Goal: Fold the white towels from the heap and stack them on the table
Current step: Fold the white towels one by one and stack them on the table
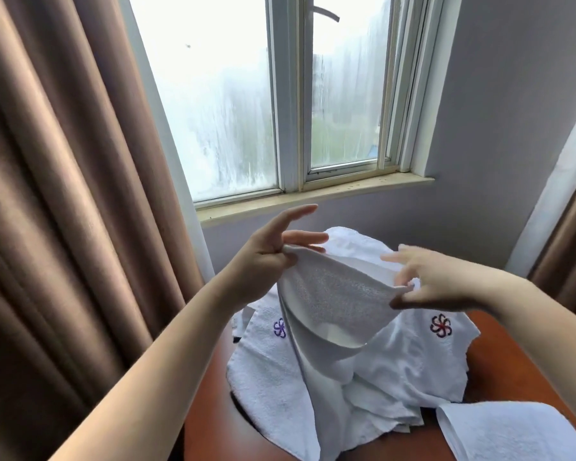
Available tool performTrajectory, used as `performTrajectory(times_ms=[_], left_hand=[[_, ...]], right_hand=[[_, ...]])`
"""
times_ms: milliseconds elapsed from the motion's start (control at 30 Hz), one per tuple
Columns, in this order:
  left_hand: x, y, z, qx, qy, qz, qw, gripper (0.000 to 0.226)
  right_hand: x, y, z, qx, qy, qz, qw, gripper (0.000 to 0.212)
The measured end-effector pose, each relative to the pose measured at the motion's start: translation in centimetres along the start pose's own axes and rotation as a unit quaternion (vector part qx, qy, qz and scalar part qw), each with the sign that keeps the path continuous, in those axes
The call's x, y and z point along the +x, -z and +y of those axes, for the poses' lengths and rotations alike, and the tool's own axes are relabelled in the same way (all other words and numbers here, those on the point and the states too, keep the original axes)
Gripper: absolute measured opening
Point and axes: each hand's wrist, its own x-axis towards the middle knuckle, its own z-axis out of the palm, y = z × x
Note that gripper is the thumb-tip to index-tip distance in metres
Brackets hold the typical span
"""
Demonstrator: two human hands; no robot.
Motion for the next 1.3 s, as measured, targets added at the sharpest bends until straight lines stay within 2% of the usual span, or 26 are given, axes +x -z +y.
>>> performTrajectory(times_ms=[33, 67, 133, 233, 333, 400, 500, 600, 633, 767, 933, 967, 1067, 1133, 1300], left_hand=[[0.0, 0.2, 0.1, -0.005, 0.005, 0.003, 1.000, 0.072], [0.1, 0.4, 0.1, -0.003, 0.015, 0.012, 1.000, 0.072], [0.2, 0.5, 0.0, 0.007, 0.041, 0.028, 0.999, 0.071], [0.1, 0.5, -0.3, 0.017, 0.092, 0.011, 0.996, 0.070], [-0.1, 0.7, -0.9, 0.038, 0.131, 0.006, 0.991, 0.073], [-0.1, 1.1, -1.4, 0.053, 0.147, 0.024, 0.987, 0.075], [0.3, 1.9, -1.9, 0.041, 0.131, 0.093, 0.986, 0.066], [0.6, 2.8, -1.5, 0.019, 0.074, 0.171, 0.982, 0.017], [0.8, 3.0, -1.1, -0.012, 0.056, 0.189, 0.980, 0.009], [1.3, 4.1, 1.3, -0.107, 0.013, 0.219, 0.970, 0.009], [2.3, 5.3, 5.3, -0.005, -0.074, 0.246, 0.966, 0.009], [2.5, 5.5, 6.3, -0.003, -0.085, 0.260, 0.962, 0.008], [3.0, 5.9, 9.3, -0.031, -0.093, 0.293, 0.951, 0.009], [3.1, 6.3, 11.3, -0.053, -0.092, 0.281, 0.954, 0.011], [2.2, 7.0, 14.9, -0.105, -0.049, 0.177, 0.977, 0.040]], right_hand=[[-0.2, 0.1, 0.3, 0.080, -0.004, -0.009, 0.997, 0.031], [-0.2, 0.0, 0.6, 0.140, -0.001, 0.019, 0.990, 0.037], [0.0, -0.3, 0.7, 0.222, 0.001, 0.134, 0.966, 0.042], [0.9, -0.5, 0.4, 0.253, -0.012, 0.291, 0.923, 0.035], [1.3, -0.4, -0.3, 0.251, -0.032, 0.354, 0.900, 0.021], [1.5, -0.2, -0.8, 0.258, -0.047, 0.359, 0.896, 0.017], [2.0, 0.4, -1.3, 0.348, -0.083, 0.341, 0.869, 0.034], [2.2, 1.7, -2.7, 0.434, -0.083, 0.338, 0.831, 0.011], [2.2, 2.2, -3.4, 0.459, -0.076, 0.335, 0.819, 0.007], [2.3, 4.5, -6.5, 0.487, -0.040, 0.346, 0.801, 0.004], [2.1, 8.3, -9.4, 0.456, -0.013, 0.396, 0.796, 0.006], [1.8, 9.3, -9.9, 0.453, -0.005, 0.400, 0.797, 0.003], [0.7, 12.2, -11.1, 0.455, 0.022, 0.404, 0.793, 0.019], [0.0, 13.9, -11.6, 0.469, 0.045, 0.398, 0.787, 0.019], [-1.7, 17.0, -11.9, 0.496, 0.067, 0.398, 0.769, 0.019]])
